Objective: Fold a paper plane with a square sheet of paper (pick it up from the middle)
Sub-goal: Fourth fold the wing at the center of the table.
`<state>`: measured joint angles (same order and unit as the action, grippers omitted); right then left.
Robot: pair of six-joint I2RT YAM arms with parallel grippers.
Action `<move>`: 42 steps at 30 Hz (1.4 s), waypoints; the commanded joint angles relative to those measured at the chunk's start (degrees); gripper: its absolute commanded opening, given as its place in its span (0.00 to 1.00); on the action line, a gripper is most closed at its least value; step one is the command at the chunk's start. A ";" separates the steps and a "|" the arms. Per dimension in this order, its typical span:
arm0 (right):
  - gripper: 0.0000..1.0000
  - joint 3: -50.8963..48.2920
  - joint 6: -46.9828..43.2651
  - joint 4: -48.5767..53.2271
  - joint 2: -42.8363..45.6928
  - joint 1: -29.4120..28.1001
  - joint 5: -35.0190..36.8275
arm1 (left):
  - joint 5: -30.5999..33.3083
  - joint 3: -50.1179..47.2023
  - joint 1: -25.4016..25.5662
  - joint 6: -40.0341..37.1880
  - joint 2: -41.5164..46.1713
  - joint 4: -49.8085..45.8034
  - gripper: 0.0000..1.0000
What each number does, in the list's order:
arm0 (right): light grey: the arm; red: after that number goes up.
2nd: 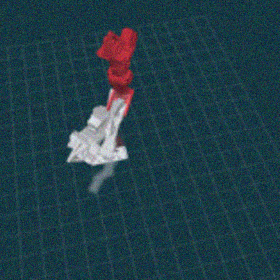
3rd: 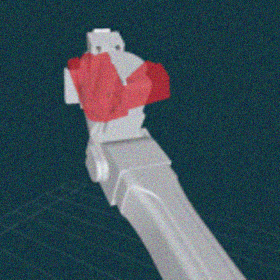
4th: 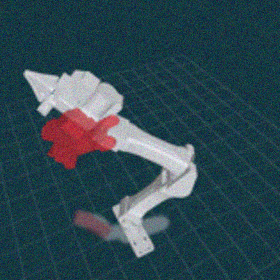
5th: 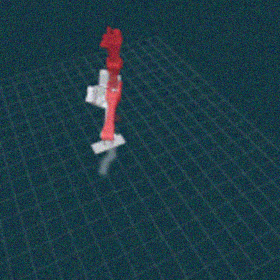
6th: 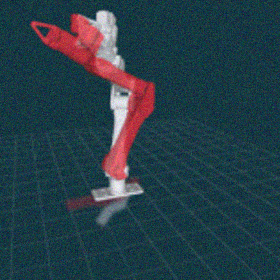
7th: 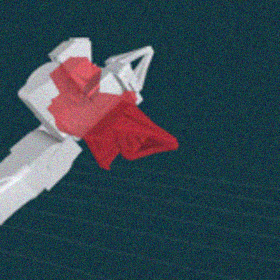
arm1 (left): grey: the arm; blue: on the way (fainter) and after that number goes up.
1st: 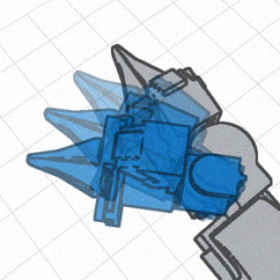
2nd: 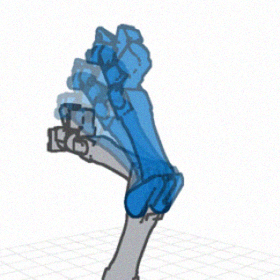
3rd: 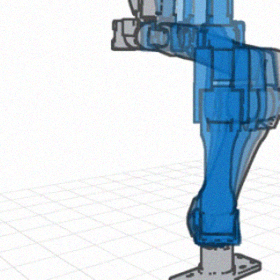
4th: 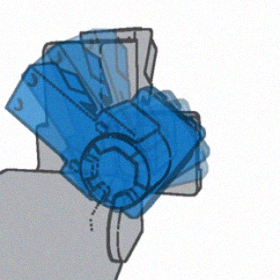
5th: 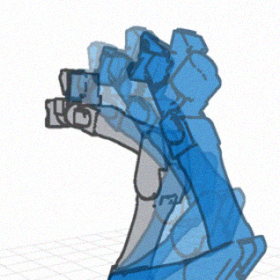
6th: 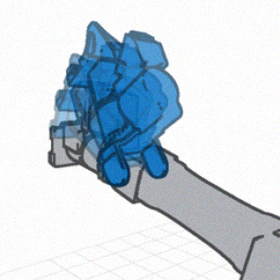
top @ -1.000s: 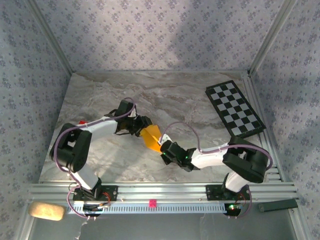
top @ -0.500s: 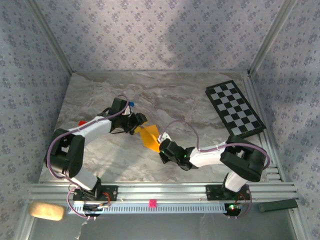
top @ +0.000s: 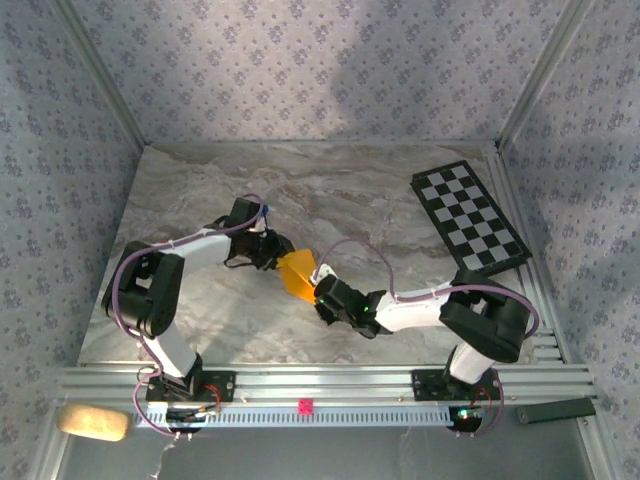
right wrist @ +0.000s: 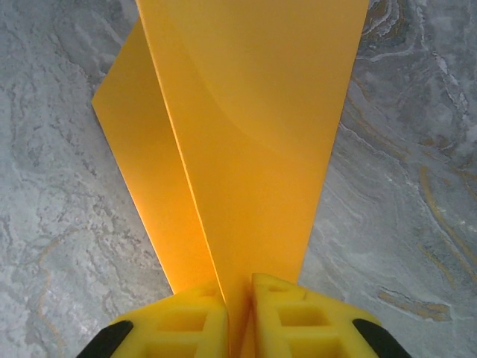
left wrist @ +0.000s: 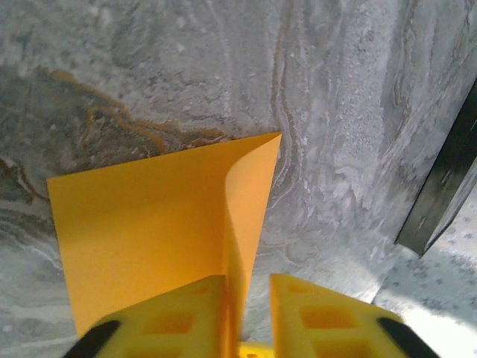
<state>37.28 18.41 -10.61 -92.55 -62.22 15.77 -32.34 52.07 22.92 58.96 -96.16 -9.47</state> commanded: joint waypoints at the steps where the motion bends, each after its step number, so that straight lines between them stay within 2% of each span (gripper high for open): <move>1: 0.16 2.11 -1.70 4.47 1.63 0.28 0.10 | -0.71 1.52 0.09 0.10 -0.52 0.16 0.14; 7: 0.18 2.75 -2.45 7.32 1.98 0.07 0.50 | -0.54 1.46 0.03 0.18 -0.26 0.07 0.07; 19: 0.19 2.77 -2.79 4.54 1.75 -0.54 0.46 | -0.84 1.30 0.04 0.36 -0.25 0.15 0.06; 32: 0.07 2.00 -1.79 4.56 1.06 -0.38 -0.53 | -1.07 1.33 0.08 0.68 -0.17 0.60 0.07; 35: 0.05 2.09 -0.60 4.11 0.54 0.02 -1.86 | -0.83 1.36 0.04 0.50 0.13 0.51 0.11; 42: 0.03 1.31 3.77 2.06 -0.24 2.51 -8.05 | 2.64 2.48 -0.65 -2.66 3.00 -4.29 0.43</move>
<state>39.24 19.14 -7.49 -91.77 -60.42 10.83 -31.46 52.69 22.87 58.43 -96.03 -10.31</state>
